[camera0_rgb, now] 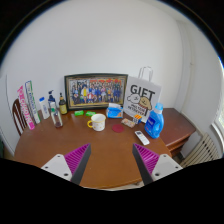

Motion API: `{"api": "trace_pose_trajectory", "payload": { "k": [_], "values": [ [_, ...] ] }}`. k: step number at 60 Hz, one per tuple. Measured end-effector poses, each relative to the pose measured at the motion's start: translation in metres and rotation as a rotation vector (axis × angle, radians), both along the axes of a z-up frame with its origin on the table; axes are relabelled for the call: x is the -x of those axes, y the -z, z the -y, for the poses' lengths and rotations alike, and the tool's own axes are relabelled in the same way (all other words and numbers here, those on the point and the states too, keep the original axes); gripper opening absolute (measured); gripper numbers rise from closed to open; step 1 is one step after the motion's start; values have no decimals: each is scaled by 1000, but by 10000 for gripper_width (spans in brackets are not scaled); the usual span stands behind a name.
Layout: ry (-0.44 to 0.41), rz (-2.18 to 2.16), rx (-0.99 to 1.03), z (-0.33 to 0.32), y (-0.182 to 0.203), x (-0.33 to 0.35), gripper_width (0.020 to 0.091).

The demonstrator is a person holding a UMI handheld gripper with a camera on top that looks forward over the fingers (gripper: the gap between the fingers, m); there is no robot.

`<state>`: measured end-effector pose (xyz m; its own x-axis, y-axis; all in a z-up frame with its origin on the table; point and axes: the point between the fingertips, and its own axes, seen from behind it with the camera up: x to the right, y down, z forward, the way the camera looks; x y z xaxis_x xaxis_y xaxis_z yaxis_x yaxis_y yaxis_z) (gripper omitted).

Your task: Pour water

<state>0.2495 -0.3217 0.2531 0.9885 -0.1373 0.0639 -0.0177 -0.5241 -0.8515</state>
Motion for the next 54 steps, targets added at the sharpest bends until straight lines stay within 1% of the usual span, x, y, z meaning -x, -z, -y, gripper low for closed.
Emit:
{"api": "trace_pose_trajectory", "payload": {
  "k": [12, 25, 32, 41, 45, 54],
  "values": [
    [-31, -19, 35, -7, 22, 27, 855],
    [-130, -35, 58, -31, 51, 105, 856],
    [-188, -54, 50, -55, 62, 164, 854],
    [-235, -75, 32, -93, 77, 242, 860],
    [-269, -83, 17, -116, 83, 276, 854],
    [-296, -47, -18, -179, 97, 316, 855]
  ]
}}
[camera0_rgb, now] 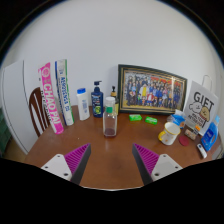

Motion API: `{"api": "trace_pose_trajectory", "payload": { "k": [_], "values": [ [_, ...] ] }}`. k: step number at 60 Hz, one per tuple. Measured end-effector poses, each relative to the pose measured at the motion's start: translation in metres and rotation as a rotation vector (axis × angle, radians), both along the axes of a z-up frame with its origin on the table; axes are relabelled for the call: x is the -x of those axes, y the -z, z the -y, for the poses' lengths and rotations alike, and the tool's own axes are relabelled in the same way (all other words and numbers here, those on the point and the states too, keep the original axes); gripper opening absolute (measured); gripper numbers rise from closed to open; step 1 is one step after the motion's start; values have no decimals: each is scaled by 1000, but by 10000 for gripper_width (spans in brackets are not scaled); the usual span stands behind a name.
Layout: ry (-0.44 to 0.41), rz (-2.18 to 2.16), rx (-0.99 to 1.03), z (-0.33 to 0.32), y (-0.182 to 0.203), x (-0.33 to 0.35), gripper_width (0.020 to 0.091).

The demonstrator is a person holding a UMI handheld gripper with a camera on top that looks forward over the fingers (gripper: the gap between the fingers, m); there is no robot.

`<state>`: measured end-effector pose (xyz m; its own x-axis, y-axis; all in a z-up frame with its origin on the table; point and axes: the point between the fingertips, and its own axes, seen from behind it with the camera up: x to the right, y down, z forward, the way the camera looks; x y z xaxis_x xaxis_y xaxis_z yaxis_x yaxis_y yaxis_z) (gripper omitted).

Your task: Pour water

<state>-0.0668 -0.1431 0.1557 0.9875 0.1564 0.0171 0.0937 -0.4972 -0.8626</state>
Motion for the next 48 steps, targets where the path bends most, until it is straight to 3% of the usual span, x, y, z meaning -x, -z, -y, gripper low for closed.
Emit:
{"api": "trace_pose_trajectory", "payload": {
  "k": [29, 36, 42, 48],
  "values": [
    [-7, -19, -124, -205, 77, 39, 845],
    [-26, -35, -127, -224, 94, 46, 750],
    [-34, -47, -150, -233, 98, 48, 547],
    [-48, -53, -171, -234, 97, 50, 492]
  ]
}}
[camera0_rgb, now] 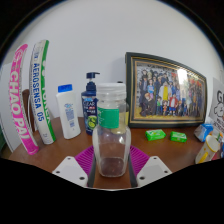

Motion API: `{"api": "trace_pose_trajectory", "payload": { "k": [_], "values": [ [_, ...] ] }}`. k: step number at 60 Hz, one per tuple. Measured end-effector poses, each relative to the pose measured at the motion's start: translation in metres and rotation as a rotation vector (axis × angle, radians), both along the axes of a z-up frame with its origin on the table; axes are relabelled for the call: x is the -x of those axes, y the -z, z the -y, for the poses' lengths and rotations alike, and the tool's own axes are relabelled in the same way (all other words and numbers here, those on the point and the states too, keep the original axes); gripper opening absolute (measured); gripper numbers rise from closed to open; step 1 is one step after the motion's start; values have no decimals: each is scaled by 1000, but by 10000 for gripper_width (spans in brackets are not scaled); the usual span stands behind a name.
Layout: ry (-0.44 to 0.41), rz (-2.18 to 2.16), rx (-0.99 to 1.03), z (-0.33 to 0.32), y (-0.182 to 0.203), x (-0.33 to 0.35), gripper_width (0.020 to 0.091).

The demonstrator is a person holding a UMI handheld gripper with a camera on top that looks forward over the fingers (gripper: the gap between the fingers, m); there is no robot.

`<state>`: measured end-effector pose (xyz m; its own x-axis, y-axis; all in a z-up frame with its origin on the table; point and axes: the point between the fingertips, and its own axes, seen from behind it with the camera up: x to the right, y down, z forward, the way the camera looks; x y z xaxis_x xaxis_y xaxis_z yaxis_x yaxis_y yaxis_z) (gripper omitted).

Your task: Pour water

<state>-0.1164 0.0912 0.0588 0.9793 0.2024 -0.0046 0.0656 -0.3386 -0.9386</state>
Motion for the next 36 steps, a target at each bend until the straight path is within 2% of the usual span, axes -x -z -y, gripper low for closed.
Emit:
{"api": "trace_pose_trajectory", "payload": {
  "k": [8, 12, 23, 36],
  "values": [
    [-25, -6, -9, 6, -9, 5, 429],
    [-27, -26, -14, 11, -22, 4, 430],
    [-8, -303, 11, 28, -82, -8, 429],
    [41, -922, 75, 32, -153, -54, 429]
  ]
}}
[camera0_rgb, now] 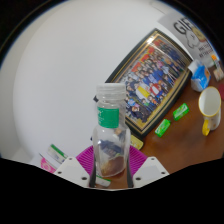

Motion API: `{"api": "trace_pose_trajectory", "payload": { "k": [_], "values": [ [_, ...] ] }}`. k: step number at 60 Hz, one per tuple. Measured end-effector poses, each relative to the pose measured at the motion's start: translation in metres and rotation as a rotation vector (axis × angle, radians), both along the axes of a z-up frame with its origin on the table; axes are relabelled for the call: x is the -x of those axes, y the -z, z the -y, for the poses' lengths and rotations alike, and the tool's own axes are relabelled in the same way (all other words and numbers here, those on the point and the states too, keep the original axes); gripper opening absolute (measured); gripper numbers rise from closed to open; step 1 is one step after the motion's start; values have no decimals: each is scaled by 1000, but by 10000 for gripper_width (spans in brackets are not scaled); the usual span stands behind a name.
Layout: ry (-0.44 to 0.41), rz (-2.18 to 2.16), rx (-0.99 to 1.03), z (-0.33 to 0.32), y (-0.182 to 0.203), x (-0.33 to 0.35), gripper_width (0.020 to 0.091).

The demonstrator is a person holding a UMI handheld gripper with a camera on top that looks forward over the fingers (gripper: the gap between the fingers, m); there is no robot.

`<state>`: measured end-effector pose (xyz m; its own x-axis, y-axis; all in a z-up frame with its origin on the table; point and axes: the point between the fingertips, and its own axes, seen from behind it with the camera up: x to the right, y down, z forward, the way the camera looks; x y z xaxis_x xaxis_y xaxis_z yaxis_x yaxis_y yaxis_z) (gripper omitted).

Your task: Pour water

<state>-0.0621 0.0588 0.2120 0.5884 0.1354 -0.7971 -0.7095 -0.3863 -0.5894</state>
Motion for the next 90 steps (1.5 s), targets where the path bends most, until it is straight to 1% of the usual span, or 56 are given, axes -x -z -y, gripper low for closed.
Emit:
{"api": "trace_pose_trajectory", "payload": {
  "k": [5, 11, 23, 26, 30, 37, 49, 54, 59, 67, 75, 82, 85, 90],
  "values": [
    [23, -199, 21, -3, -11, -26, 428],
    [58, -336, 60, -9, -3, -58, 428],
    [113, -784, 132, -18, 9, -104, 427],
    [106, -858, 140, -19, 13, -109, 429],
    [122, -931, 161, -21, 21, -115, 428],
    [126, -1080, 160, -21, 20, -126, 428],
    [134, -1140, 177, -24, 23, -133, 428],
    [136, -1047, 198, -23, 28, -129, 428],
    [136, -845, 204, -19, 32, -128, 430],
    [149, -435, 172, -13, 18, -143, 429],
    [205, 56, 68, -10, -7, -192, 430],
    [250, 419, -21, -7, -27, -249, 427],
    [264, 544, -33, -7, -26, -273, 428],
    [299, 731, -29, -9, -11, -321, 428]
  ]
}}
